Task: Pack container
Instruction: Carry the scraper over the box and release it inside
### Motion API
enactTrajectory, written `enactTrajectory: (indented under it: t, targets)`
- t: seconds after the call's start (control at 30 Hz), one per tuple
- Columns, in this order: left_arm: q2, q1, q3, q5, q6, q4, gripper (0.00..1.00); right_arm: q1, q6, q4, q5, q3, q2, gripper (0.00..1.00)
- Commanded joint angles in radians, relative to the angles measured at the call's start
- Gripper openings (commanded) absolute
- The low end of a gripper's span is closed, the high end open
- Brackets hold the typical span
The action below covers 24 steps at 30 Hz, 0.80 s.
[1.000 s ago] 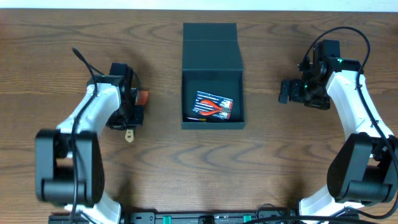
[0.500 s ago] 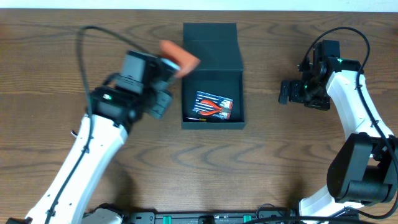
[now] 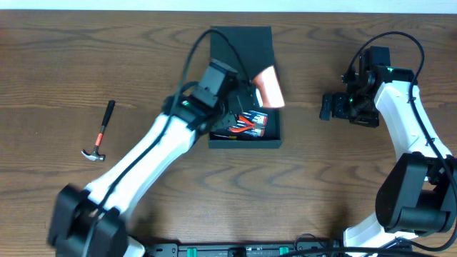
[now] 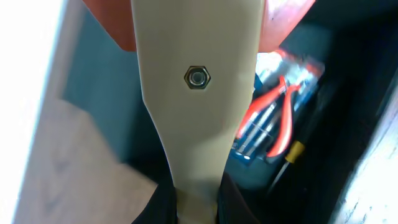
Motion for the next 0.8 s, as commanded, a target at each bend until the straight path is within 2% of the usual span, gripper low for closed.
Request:
enactTrajectory:
  t: [0.0, 0.4, 0.6, 0.63, 0.67, 0.7, 0.73, 0.77]
  targets:
    - [0.071, 0.002, 0.017, -0.001, 0.027, 0.01, 0.06, 0.009, -0.016, -0.004, -0.008, -0.002, -0.001, 0.99]
    - [0.183, 0.008, 0.017, 0.0, 0.016, 0.047, 0.06, 0.009, -0.02, -0.005, -0.008, -0.002, -0.001, 0.99]
    - [0.195, 0.024, 0.017, 0.0, -0.04, 0.05, 0.06, 0.009, -0.023, -0.005, -0.008, -0.002, -0.001, 0.99]
    - [0.195, 0.029, 0.017, 0.0, -0.053, 0.05, 0.07, 0.009, -0.023, -0.005, -0.008, -0.002, -0.001, 0.99]
    - [0.195, 0.035, 0.017, 0.0, -0.066, 0.05, 0.16, 0.009, -0.023, -0.005, -0.008, -0.002, -0.001, 0.99]
    - [0.195, 0.041, 0.017, 0.0, -0.075, 0.05, 0.17, 0.009, -0.023, -0.005, -0.008, -0.002, -0.001, 0.99]
    - [0.195, 0.046, 0.017, -0.001, -0.079, 0.05, 0.23, 0.009, -0.024, -0.005, -0.008, -0.002, -0.001, 0.99]
    - [0.195, 0.052, 0.017, 0.0, -0.08, 0.05, 0.35, 0.009, -0.024, -0.005, -0.008, -0.002, -0.001, 0.99]
